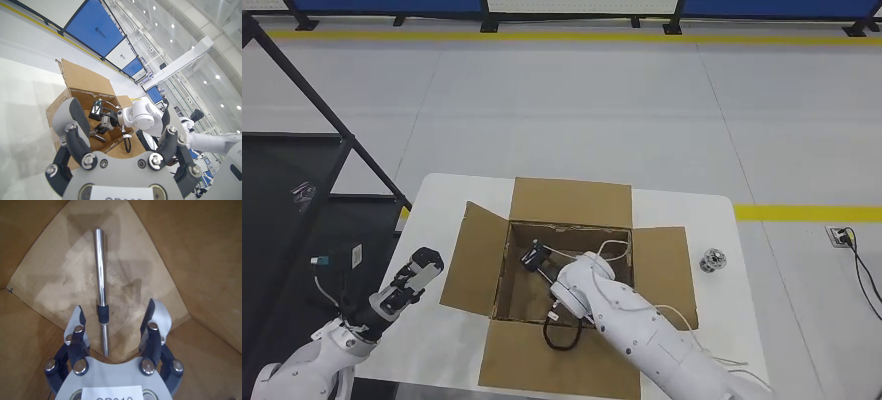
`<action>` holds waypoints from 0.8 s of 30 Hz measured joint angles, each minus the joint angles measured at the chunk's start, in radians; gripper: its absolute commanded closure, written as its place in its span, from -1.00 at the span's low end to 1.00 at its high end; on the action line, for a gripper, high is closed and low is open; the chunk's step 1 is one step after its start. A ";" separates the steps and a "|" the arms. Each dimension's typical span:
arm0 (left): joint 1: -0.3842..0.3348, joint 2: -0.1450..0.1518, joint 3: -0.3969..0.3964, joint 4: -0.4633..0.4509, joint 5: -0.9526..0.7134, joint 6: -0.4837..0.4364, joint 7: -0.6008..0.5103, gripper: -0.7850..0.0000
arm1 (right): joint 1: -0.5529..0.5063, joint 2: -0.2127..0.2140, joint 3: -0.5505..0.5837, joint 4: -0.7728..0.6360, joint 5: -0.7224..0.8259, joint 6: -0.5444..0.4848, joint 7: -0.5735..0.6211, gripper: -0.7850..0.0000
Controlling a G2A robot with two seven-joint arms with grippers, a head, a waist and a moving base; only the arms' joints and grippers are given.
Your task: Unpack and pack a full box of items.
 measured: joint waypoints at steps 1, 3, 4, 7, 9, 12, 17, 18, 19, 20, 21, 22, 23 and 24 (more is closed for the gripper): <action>0.000 0.000 0.000 0.000 0.000 0.000 0.000 -1.00 | 0.003 -0.005 -0.004 0.015 0.002 0.000 0.000 0.12; 0.000 0.000 0.000 0.000 0.000 0.000 0.000 -1.00 | 0.008 -0.016 -0.011 0.044 0.007 0.001 -0.005 0.14; 0.000 0.000 0.000 0.000 0.000 0.000 0.000 -1.00 | 0.010 -0.021 -0.015 0.055 0.009 -0.001 -0.007 0.15; 0.000 0.000 0.000 0.000 0.000 0.000 0.000 -1.00 | 0.016 -0.034 -0.021 0.082 0.014 -0.006 -0.012 0.16; 0.000 0.000 0.000 0.000 0.000 0.000 0.000 -1.00 | 0.019 -0.040 -0.022 0.094 0.016 -0.010 -0.012 0.19; 0.000 0.000 0.000 0.000 0.000 0.000 0.000 -1.00 | 0.023 -0.048 -0.021 0.109 0.020 -0.016 -0.007 0.22; 0.000 0.000 0.000 0.000 0.000 0.000 0.000 -1.00 | 0.027 -0.058 -0.010 0.126 0.043 -0.032 0.000 0.25; 0.000 0.000 0.000 0.000 0.000 0.000 0.000 -1.00 | 0.028 -0.061 -0.007 0.131 0.047 -0.036 0.006 0.25; 0.000 0.000 0.000 0.000 0.000 0.000 0.000 -1.00 | 0.030 -0.062 -0.006 0.136 0.049 -0.037 0.012 0.26; 0.000 0.000 0.000 0.000 0.000 0.000 0.000 -1.00 | 0.031 -0.064 -0.005 0.141 0.050 -0.038 0.018 0.26; 0.000 0.000 0.000 0.000 0.000 0.000 0.000 -1.00 | 0.034 -0.067 -0.004 0.149 0.051 -0.038 0.025 0.27; 0.000 0.000 0.000 0.000 0.000 0.000 0.000 -1.00 | 0.035 -0.069 -0.003 0.156 0.053 -0.038 0.029 0.28; 0.000 0.000 0.000 0.000 0.000 0.000 0.000 -1.00 | 0.037 -0.071 -0.002 0.165 0.055 -0.038 0.031 0.28; 0.000 0.000 0.000 0.000 0.000 0.000 0.000 -1.00 | 0.039 -0.074 -0.001 0.172 0.056 -0.038 0.031 0.28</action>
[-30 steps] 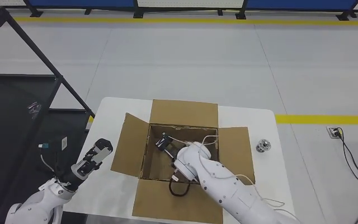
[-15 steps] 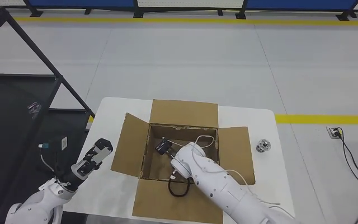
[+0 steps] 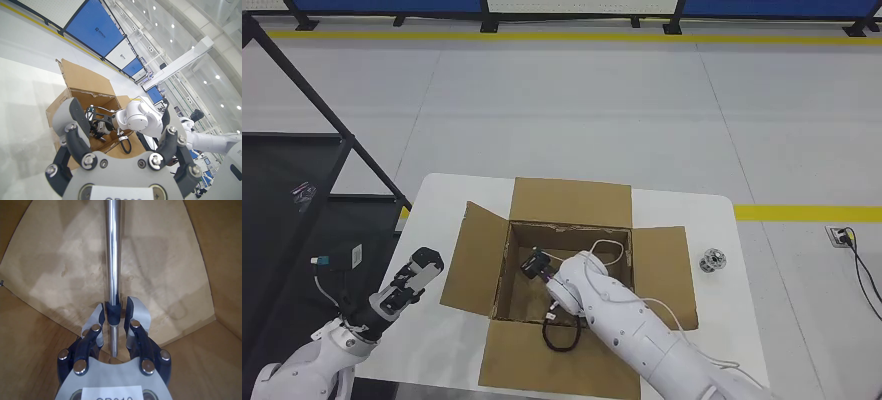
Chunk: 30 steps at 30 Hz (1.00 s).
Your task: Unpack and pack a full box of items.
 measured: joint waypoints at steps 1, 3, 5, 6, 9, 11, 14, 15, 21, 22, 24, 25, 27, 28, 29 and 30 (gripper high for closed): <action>0.000 0.000 0.000 0.000 0.000 0.000 0.000 -1.00 | 0.001 -0.002 0.000 0.006 0.001 0.000 -0.001 0.28; 0.000 0.000 0.000 0.000 0.000 0.000 0.000 -1.00 | 0.004 -0.007 0.000 0.020 0.002 -0.004 -0.003 0.31; 0.000 0.000 0.000 0.000 0.000 0.000 0.000 -1.00 | 0.007 -0.011 0.001 0.032 0.004 -0.007 -0.006 0.37; 0.000 0.000 0.000 0.000 0.000 0.000 0.000 -1.00 | 0.009 -0.014 0.002 0.040 0.006 -0.009 -0.008 0.47; 0.000 0.000 0.000 0.000 0.000 0.000 0.000 -1.00 | 0.016 -0.020 0.011 0.068 0.021 -0.018 -0.015 0.93; 0.000 0.000 0.000 0.000 0.000 0.000 0.000 -1.00 | 0.022 -0.024 0.016 0.087 0.029 -0.023 -0.022 1.00; 0.000 0.000 0.000 0.000 0.000 0.000 0.000 -1.00 | 0.031 -0.028 0.025 0.108 0.041 -0.035 -0.036 1.00; 0.000 0.000 0.000 0.000 0.000 0.000 0.000 -1.00 | 0.034 -0.029 0.031 0.112 0.045 -0.036 -0.045 1.00; 0.000 0.000 0.000 0.000 0.000 0.000 0.000 -1.00 | 0.038 -0.011 0.086 0.050 0.067 -0.075 -0.067 1.00; 0.000 0.000 0.000 0.000 0.000 0.000 0.000 -1.00 | 0.034 -0.004 0.100 0.029 0.070 -0.088 -0.065 1.00; 0.000 0.000 0.000 0.000 0.000 0.000 0.000 -1.00 | 0.018 0.017 0.139 -0.031 0.069 -0.112 -0.051 1.00; 0.000 0.000 0.000 0.000 0.000 0.000 0.000 -1.00 | 0.006 0.028 0.158 -0.064 0.063 -0.122 -0.041 1.00; 0.000 0.000 0.000 0.000 0.000 0.000 0.000 -1.00 | -0.034 0.057 0.205 -0.159 0.042 -0.140 -0.014 1.00; 0.000 0.000 0.000 0.000 0.000 0.000 0.000 -1.00 | -0.056 0.070 0.228 -0.209 0.030 -0.146 -0.001 1.00; 0.000 0.000 0.000 0.000 0.000 0.000 0.000 -1.00 | -0.083 0.083 0.252 -0.265 0.016 -0.151 0.012 1.00; 0.000 0.000 0.000 0.000 0.000 0.000 0.000 -1.00 | -0.124 0.101 0.288 -0.347 -0.003 -0.158 0.028 1.00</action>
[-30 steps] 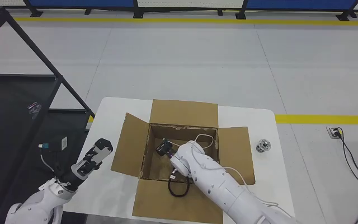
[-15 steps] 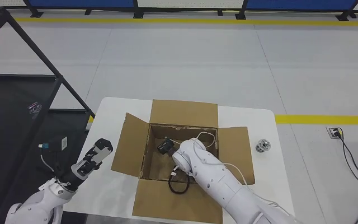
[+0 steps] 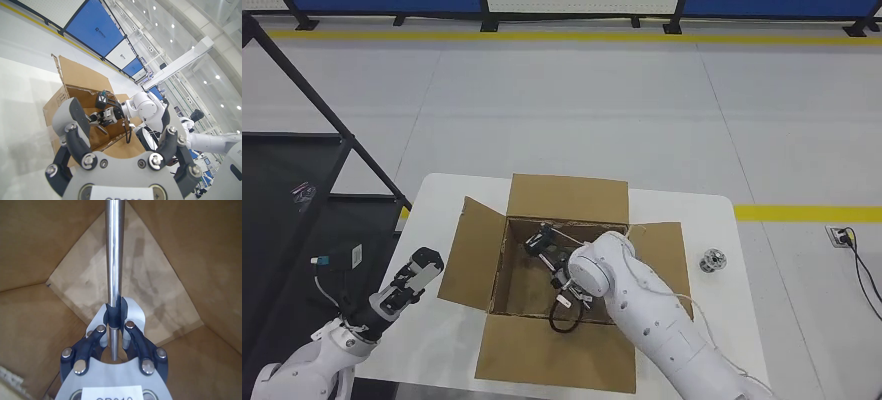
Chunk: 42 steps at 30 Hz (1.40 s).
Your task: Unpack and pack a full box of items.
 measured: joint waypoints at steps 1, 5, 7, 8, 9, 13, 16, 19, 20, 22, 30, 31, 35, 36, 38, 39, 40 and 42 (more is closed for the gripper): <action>0.000 0.000 0.000 0.000 0.000 0.000 0.000 -1.00 | -0.035 0.014 0.028 -0.067 -0.015 -0.007 0.012 1.00; 0.000 0.000 0.000 0.000 0.000 0.000 0.000 -1.00 | -0.204 0.064 0.154 -0.373 -0.077 -0.033 0.048 1.00; 0.000 0.000 0.000 0.000 0.000 0.000 0.000 -1.00 | -0.290 0.082 0.219 -0.531 -0.111 -0.024 0.017 1.00; 0.000 0.000 0.000 0.000 0.000 0.000 0.000 -1.00 | -0.327 0.089 0.246 -0.596 -0.128 -0.015 -0.005 1.00; 0.000 0.000 0.000 0.000 0.000 0.000 0.000 -1.00 | -0.374 0.096 0.282 -0.679 -0.155 0.002 -0.033 1.00; 0.000 0.000 0.000 0.000 0.000 0.000 0.000 -1.00 | -0.524 0.115 0.414 -0.923 -0.210 0.083 -0.127 1.00; 0.000 0.000 0.000 0.000 0.000 0.000 0.000 -1.00 | -0.635 0.124 0.534 -1.059 -0.225 0.149 -0.195 1.00; 0.000 0.000 0.000 0.000 0.000 0.000 0.000 -1.00 | -0.720 0.132 0.644 -1.110 -0.206 0.176 -0.217 1.00; 0.000 0.000 0.000 0.000 0.000 0.000 0.000 -1.00 | -0.738 0.133 0.676 -1.106 -0.202 0.192 -0.220 1.00; 0.000 0.000 0.000 0.000 0.000 0.000 0.000 -1.00 | -0.767 0.135 0.745 -1.074 -0.174 0.239 -0.228 1.00; 0.000 0.000 0.000 0.000 0.000 0.000 0.000 -1.00 | -0.796 0.144 0.930 -0.840 -0.006 0.330 -0.198 1.00; 0.000 0.000 0.000 0.000 0.000 0.000 0.000 -1.00 | -0.794 0.146 0.938 -0.812 -0.001 0.335 -0.186 1.00; 0.000 0.000 0.000 0.000 0.000 0.000 0.000 -1.00 | -0.771 0.154 0.952 -0.698 0.015 0.334 -0.136 1.00; 0.000 0.000 0.000 0.000 0.000 0.000 0.000 -1.00 | -0.759 0.156 0.951 -0.667 0.011 0.338 -0.127 1.00; 0.000 0.000 0.000 0.000 0.000 0.000 0.000 -1.00 | -0.741 0.159 0.949 -0.627 0.023 0.342 -0.124 1.00; 0.000 0.000 0.000 0.000 0.000 0.000 0.000 -1.00 | -0.732 0.160 0.949 -0.601 0.027 0.350 -0.128 1.00; 0.000 0.000 0.000 0.000 0.000 0.000 0.000 -1.00 | -0.726 0.161 0.946 -0.582 0.027 0.359 -0.132 1.00; 0.000 0.000 0.000 0.000 0.000 0.000 0.000 -1.00 | -0.709 0.163 0.940 -0.542 0.038 0.367 -0.141 1.00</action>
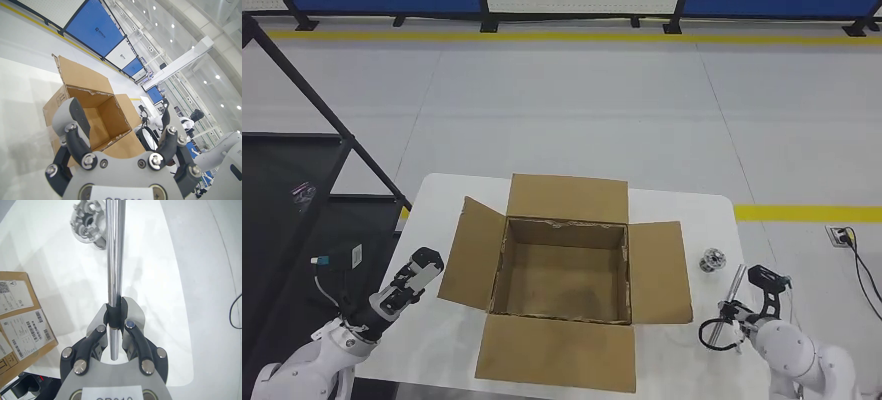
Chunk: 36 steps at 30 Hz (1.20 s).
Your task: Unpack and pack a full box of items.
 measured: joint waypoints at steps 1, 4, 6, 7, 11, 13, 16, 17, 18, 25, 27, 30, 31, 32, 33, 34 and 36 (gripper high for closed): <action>0.000 0.000 0.000 0.000 0.000 0.000 0.000 -1.00 | 0.007 0.001 0.000 0.016 0.004 0.005 -0.004 1.00; 0.000 0.000 0.000 0.000 0.000 0.000 0.000 -1.00 | 0.029 0.005 -0.003 0.060 0.004 0.029 -0.009 1.00; 0.000 0.000 0.000 0.000 0.000 0.000 0.000 -1.00 | 0.046 0.008 -0.007 0.087 -0.004 0.051 -0.004 1.00; 0.000 0.000 0.000 0.000 0.000 0.000 0.000 -1.00 | 0.054 0.009 -0.010 0.098 -0.009 0.060 -0.002 1.00; 0.000 0.000 0.000 0.000 0.000 0.000 0.000 -1.00 | 0.079 0.013 -0.027 0.135 -0.011 0.062 0.001 0.76; 0.000 0.000 0.000 0.000 0.000 0.000 0.000 -1.00 | 0.089 0.016 -0.033 0.148 -0.011 0.060 0.001 0.58; 0.000 0.000 0.000 0.000 0.000 0.000 0.000 -1.00 | 0.099 0.019 -0.042 0.158 -0.012 0.062 0.004 0.49; 0.000 0.000 0.000 0.000 0.000 0.000 0.000 -1.00 | 0.101 0.021 -0.045 0.161 -0.013 0.063 0.006 0.45; 0.000 0.000 0.000 0.000 0.000 0.000 0.000 -1.00 | 0.104 0.022 -0.047 0.167 -0.016 0.065 0.007 0.40; 0.000 0.000 0.000 0.000 0.000 0.000 0.000 -1.00 | 0.119 0.030 -0.055 0.203 -0.012 0.070 0.004 0.33; 0.000 0.000 0.000 0.000 0.000 0.000 0.000 -1.00 | 0.117 0.033 -0.055 0.200 -0.008 0.073 0.000 0.30; 0.000 0.000 0.000 0.000 0.000 0.000 0.000 -1.00 | 0.105 0.036 -0.045 0.169 -0.003 0.092 -0.027 0.29; 0.000 0.000 0.000 0.000 0.000 0.000 0.000 -1.00 | 0.098 0.036 -0.042 0.150 0.000 0.100 -0.041 0.23; 0.000 0.000 0.000 0.000 0.000 0.000 0.000 -1.00 | 0.089 0.036 -0.036 0.125 0.004 0.112 -0.060 0.00; 0.000 0.000 0.000 0.000 0.000 0.000 0.000 -1.00 | 0.074 0.035 -0.024 0.079 0.016 0.138 -0.103 -0.78; 0.000 0.000 0.000 0.000 0.000 0.000 0.000 -1.00 | 0.058 0.032 -0.014 0.037 0.035 0.158 -0.144 -1.00; 0.000 0.000 0.000 0.000 0.000 0.000 0.000 -1.00 | 0.007 0.026 0.000 -0.068 0.114 0.160 -0.225 -1.00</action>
